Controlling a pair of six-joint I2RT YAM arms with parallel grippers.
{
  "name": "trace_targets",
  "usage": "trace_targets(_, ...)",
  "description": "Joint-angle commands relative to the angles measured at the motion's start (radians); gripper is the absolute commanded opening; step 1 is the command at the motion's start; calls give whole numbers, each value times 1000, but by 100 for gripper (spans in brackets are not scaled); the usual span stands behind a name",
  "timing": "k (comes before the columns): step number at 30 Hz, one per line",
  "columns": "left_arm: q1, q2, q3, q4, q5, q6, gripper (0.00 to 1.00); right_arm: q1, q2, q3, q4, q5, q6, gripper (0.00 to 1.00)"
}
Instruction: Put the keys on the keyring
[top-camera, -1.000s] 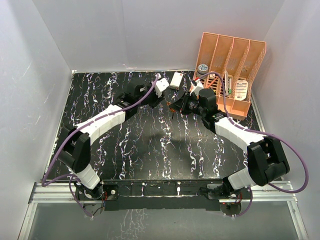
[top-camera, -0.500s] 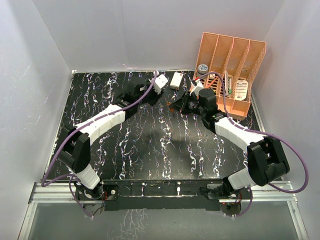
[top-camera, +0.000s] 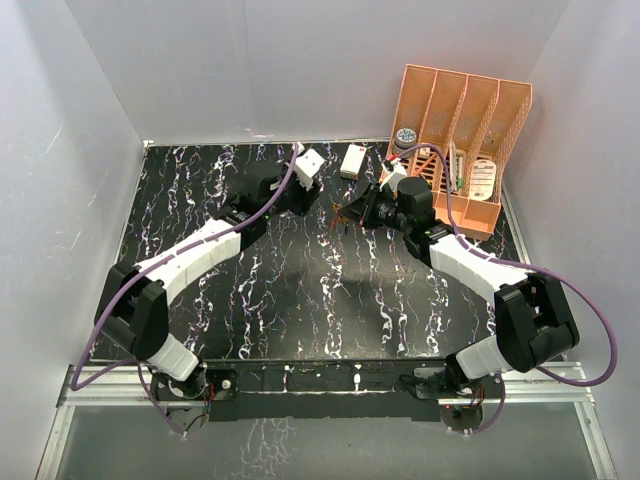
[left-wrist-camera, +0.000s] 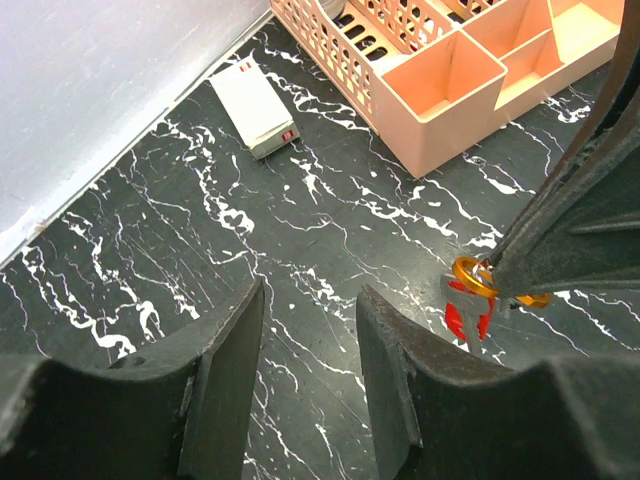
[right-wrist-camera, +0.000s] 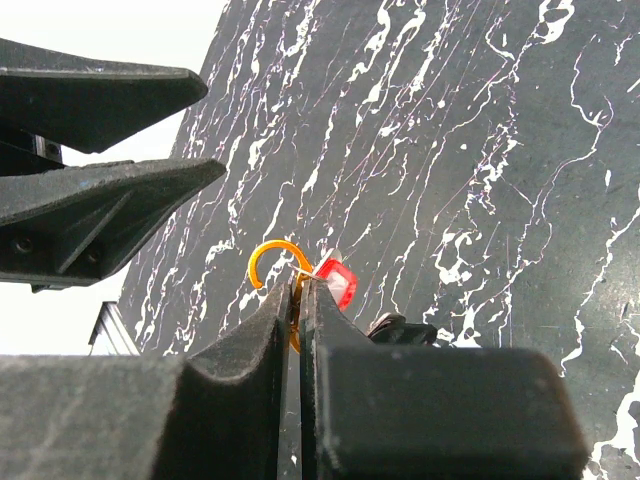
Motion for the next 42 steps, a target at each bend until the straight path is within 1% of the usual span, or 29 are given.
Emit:
trace_targets(1,2,-78,-28,21,-16,-31,41,-3,-9,36,67,-1,-7,0)
trace_targets(10,2,-109,-64,20,-15,-49,42,-3,0,27,92,-10,21,0)
trace_targets(13,2,-111,-72,33,5,-64,42,-3,4,27,100,-17,28,0)
trace_targets(18,2,-102,-63,54,65,-146,56,-3,7,28,101,-21,29,0)
trace_targets(20,2,-95,-43,48,22,-237,63,-3,8,28,100,-19,28,0)
trace_targets(21,7,-88,-25,32,-9,-283,68,-3,7,27,99,-18,26,0)
trace_targets(22,14,-77,7,-5,-21,-333,70,-3,8,27,98,-18,27,0)
trace_targets(25,50,-16,136,-162,1,-466,71,-3,9,29,95,-16,25,0)
trace_targets(27,70,39,225,-274,55,-541,71,-3,10,30,92,-16,26,0)
trace_targets(28,77,66,261,-306,92,-573,71,-3,10,31,92,-14,25,0)
trace_targets(30,85,97,298,-324,146,-646,71,-3,8,32,88,-12,26,0)
trace_targets(34,93,135,322,-322,227,-784,72,-3,7,35,73,-4,18,0)
trace_targets(37,99,166,361,-365,279,-848,81,-4,6,42,59,3,14,0)
trace_targets(40,101,175,381,-392,303,-883,86,-3,6,45,50,9,10,0)
trace_targets(42,101,169,383,-408,299,-909,93,-3,8,46,46,12,10,0)
